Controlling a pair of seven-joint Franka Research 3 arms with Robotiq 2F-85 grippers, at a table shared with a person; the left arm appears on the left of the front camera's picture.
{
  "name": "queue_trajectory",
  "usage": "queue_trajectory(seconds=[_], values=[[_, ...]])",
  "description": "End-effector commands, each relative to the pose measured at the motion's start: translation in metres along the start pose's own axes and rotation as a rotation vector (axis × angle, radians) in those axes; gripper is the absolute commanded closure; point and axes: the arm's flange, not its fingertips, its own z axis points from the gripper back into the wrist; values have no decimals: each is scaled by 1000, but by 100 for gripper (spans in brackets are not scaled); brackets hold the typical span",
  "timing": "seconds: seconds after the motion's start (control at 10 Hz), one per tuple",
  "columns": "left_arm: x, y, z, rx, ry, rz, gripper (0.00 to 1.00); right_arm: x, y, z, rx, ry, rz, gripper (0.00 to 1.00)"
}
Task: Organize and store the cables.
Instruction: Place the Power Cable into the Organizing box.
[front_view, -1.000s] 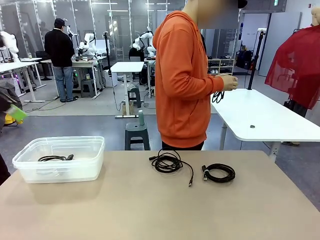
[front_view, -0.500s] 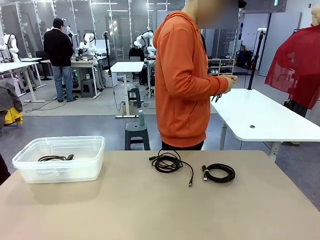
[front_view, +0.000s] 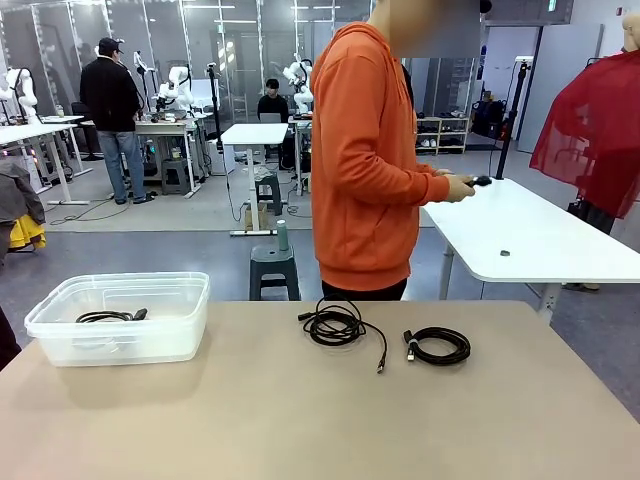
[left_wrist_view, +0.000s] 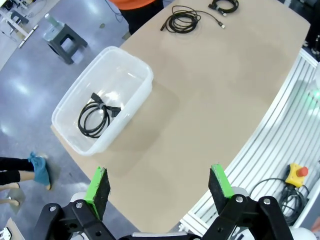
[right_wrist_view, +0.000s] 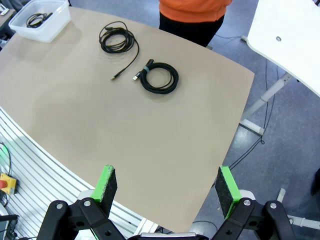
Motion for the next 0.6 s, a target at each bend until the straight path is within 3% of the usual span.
queue_trajectory(seconds=[0.0,0.5], values=[[-1,0,3,5,-2,-5,0,1,0,0,-2,1,1,0],[-1,0,3,5,-2,-5,0,1,0,0,-2,1,1,0]])
